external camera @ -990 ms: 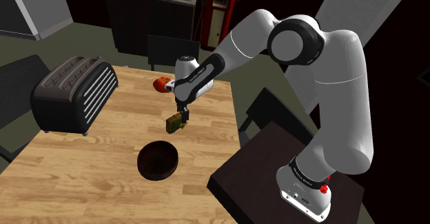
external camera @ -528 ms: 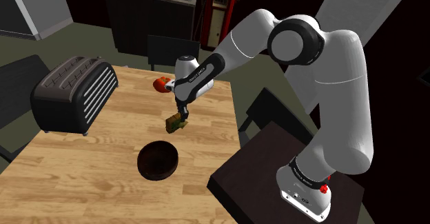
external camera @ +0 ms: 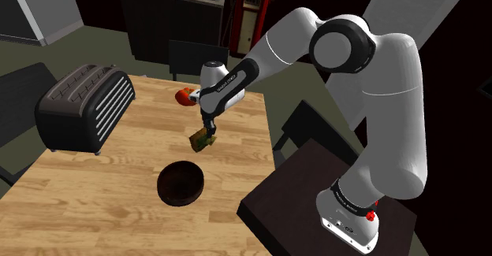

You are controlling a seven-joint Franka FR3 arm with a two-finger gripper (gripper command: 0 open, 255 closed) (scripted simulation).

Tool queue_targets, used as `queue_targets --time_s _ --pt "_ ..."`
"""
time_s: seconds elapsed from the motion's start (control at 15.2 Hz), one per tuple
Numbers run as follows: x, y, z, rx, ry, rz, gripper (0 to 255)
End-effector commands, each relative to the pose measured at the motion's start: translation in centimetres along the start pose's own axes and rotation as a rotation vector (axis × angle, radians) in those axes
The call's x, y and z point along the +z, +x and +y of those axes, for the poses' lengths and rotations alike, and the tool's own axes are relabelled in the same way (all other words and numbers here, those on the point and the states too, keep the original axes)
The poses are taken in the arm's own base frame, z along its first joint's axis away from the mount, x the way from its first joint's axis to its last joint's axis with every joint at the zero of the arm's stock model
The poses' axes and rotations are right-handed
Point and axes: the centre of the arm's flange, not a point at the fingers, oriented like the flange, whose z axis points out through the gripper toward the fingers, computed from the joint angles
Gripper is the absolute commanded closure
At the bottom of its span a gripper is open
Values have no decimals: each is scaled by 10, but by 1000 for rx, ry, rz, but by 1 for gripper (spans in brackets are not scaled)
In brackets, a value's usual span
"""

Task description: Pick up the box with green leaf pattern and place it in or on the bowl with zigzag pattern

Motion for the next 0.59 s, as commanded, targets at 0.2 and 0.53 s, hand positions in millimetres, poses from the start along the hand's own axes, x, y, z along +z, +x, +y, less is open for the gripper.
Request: queue_targets --time_s 0.2,0.53 --pt "-26 1 -1 0 0 0 255" --pt "-52 1 -3 0 0 0 255"
